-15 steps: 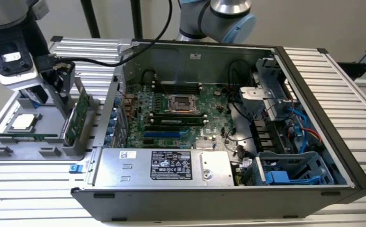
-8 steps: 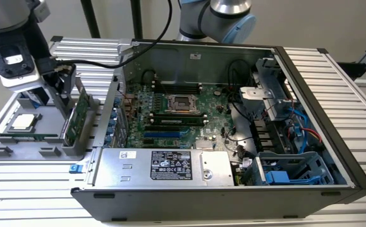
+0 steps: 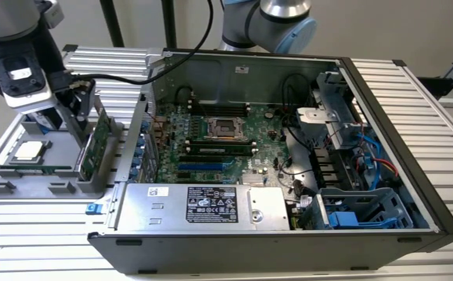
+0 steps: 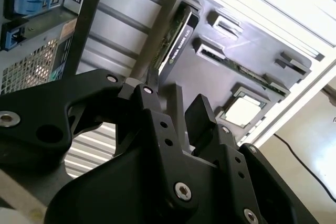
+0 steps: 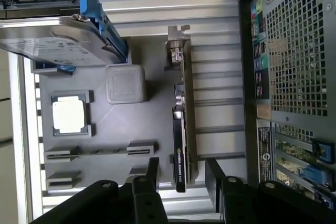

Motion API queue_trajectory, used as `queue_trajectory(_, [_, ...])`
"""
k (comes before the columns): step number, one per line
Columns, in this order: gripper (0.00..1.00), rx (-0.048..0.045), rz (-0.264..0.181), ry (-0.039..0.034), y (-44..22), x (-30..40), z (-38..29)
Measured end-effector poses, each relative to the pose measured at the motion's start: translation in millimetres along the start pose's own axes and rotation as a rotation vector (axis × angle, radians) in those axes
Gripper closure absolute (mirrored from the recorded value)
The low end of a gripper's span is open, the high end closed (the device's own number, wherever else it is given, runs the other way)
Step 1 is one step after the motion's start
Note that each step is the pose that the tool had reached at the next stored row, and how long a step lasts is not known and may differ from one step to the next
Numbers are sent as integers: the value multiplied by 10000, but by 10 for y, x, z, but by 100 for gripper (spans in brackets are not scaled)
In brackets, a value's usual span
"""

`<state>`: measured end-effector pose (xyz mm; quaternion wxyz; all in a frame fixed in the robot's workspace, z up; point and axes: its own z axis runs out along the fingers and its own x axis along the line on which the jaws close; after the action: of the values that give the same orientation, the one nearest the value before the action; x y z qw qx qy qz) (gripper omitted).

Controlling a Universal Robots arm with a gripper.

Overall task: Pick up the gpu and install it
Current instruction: 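Pick up the gpu and move the gpu toward the slot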

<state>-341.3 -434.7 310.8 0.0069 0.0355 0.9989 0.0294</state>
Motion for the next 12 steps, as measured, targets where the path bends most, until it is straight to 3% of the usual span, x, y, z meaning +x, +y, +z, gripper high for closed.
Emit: queue_trajectory(12, [0,2,-1,3,47,3,48])
